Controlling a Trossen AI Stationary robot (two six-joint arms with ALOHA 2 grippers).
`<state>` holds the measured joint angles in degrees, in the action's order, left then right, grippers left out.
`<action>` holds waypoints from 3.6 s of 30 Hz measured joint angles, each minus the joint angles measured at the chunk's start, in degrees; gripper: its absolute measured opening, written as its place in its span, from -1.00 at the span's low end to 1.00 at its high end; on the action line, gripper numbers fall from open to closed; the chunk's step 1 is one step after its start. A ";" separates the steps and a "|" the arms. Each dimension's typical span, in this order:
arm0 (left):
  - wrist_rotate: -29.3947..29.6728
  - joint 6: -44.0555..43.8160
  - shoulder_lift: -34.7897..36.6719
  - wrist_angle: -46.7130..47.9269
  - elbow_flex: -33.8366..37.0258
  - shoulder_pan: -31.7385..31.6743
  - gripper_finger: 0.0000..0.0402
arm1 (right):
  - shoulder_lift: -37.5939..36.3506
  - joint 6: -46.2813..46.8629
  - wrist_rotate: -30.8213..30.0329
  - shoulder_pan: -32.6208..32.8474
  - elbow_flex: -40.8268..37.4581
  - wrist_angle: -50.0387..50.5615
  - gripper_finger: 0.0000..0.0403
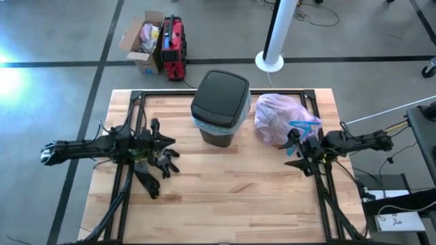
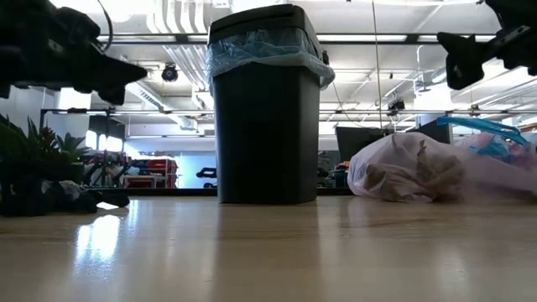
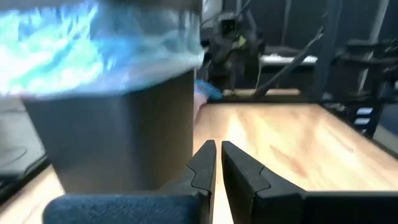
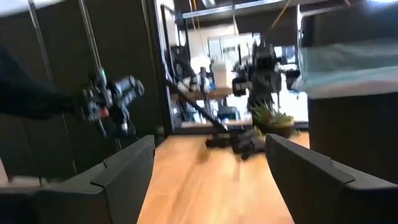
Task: Place trash/remove bag and relplace
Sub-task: Return to Home Position
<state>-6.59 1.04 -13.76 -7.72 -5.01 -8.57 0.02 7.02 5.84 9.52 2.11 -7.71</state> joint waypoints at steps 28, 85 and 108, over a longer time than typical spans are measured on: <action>7.10 4.04 10.29 4.84 4.41 14.57 -0.94 | 1.61 13.26 -4.33 0.00 -1.44 2.73 0.39; 7.06 4.02 -3.47 3.82 4.46 14.57 -0.94 | 6.09 8.85 -4.38 0.35 -1.46 7.15 0.34; 7.04 4.04 -3.46 3.84 4.48 14.57 -0.94 | 6.09 8.85 -4.38 0.35 -1.49 7.11 0.53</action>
<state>0.45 5.07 -17.22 -3.89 -0.54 6.00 6.11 15.88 1.45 9.87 0.62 -0.60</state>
